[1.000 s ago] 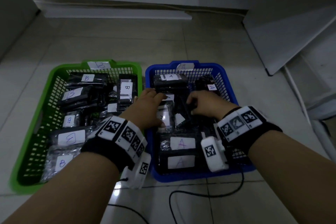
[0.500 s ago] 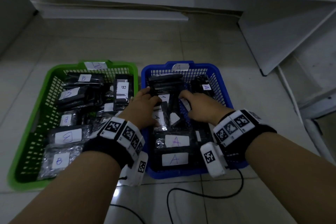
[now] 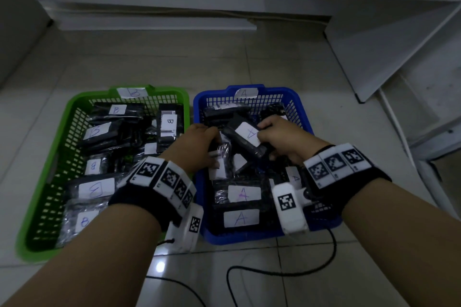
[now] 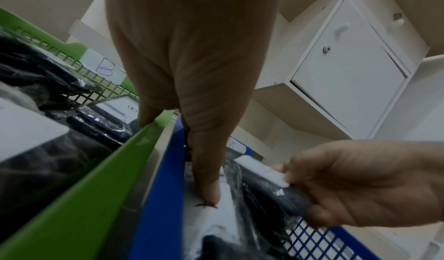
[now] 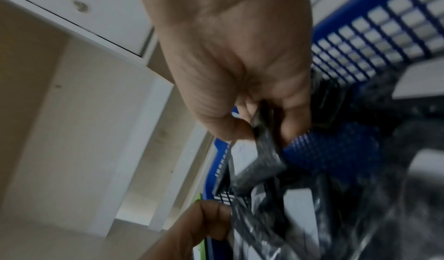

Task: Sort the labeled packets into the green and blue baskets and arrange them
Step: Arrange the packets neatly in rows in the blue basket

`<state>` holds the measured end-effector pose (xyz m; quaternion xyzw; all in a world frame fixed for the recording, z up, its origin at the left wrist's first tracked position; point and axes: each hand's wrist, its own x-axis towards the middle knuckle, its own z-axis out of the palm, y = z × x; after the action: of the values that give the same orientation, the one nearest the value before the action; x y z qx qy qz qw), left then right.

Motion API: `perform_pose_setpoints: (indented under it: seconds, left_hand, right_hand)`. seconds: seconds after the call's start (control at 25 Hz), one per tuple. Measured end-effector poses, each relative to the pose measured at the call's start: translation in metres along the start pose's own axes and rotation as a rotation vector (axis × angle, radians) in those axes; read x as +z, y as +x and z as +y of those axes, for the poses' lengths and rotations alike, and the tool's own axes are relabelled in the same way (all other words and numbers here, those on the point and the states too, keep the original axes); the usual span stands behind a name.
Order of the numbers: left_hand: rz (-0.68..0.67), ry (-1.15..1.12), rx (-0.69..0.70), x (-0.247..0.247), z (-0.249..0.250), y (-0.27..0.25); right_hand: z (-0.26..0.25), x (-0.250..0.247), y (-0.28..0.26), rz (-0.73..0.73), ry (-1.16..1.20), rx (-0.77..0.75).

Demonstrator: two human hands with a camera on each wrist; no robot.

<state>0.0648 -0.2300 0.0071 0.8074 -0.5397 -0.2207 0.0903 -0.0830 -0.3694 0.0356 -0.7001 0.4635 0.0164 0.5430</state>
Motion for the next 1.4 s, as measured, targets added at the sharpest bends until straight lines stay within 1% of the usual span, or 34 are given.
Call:
perform_pose_setpoints:
  seconds: [0.08, 0.16, 0.2, 0.28, 0.44, 0.56, 0.64, 0.68, 0.8, 0.92, 1.04, 1.08, 1.16, 1.24, 1.32, 1.4]
  left_hand:
    - [-0.005, -0.008, -0.001, 0.000, 0.000, -0.002]
    - [-0.021, -0.014, -0.006, 0.000, 0.000, -0.004]
    - [-0.031, -0.028, -0.009, -0.001, -0.001, -0.005]
    - [-0.043, -0.055, -0.005, -0.003, -0.002, -0.006]
    - [-0.056, -0.070, 0.004, -0.002, -0.004, -0.007]
    - [-0.053, -0.094, 0.008, -0.001, -0.007, -0.007]
    - [-0.048, -0.061, 0.013, 0.000, -0.008, -0.006]
    - [-0.048, -0.037, 0.013, 0.001, -0.007, -0.006]
    - [-0.044, 0.028, 0.008, 0.004, -0.005, -0.004]
    - [-0.059, 0.053, 0.009, 0.004, -0.002, -0.002]
    - [-0.025, 0.062, 0.051, -0.002, 0.000, 0.000]
    - [0.010, 0.019, 0.070, -0.005, 0.001, 0.001]
    - [0.089, -0.147, 0.092, -0.010, 0.002, 0.002]
    - [0.179, -0.292, 0.089, -0.016, 0.005, 0.004]
    - [0.288, -0.413, 0.022, -0.022, 0.006, 0.005]
    - [0.394, -0.541, -0.099, -0.024, 0.001, 0.009]
  right_hand:
    - [0.000, 0.014, 0.008, -0.132, 0.118, 0.082]
    - [0.001, 0.027, 0.017, -0.191, 0.245, 0.156]
    - [0.002, 0.034, 0.022, -0.197, 0.273, 0.175]
    - [0.001, 0.045, 0.027, -0.192, 0.248, 0.201]
    - [-0.005, 0.052, 0.032, -0.122, 0.238, 0.237]
    - [-0.008, 0.042, 0.028, -0.158, 0.406, 0.296]
    - [-0.006, 0.031, 0.025, -0.166, 0.503, 0.319]
    - [-0.003, 0.025, 0.023, -0.156, 0.484, 0.324]
    - [0.007, 0.001, 0.016, -0.141, 0.297, 0.350]
    - [0.010, -0.023, 0.010, -0.147, 0.227, 0.361]
    - [0.004, -0.037, 0.004, -0.149, 0.129, 0.296]
    - [0.002, -0.038, 0.006, -0.142, 0.059, 0.230]
    - [-0.002, -0.034, 0.012, -0.116, -0.061, 0.058]
    - [-0.002, -0.022, 0.017, -0.097, -0.072, -0.063]
    - [0.003, -0.008, 0.024, -0.115, -0.015, -0.106]
    - [0.010, -0.001, 0.032, -0.127, -0.007, -0.140]
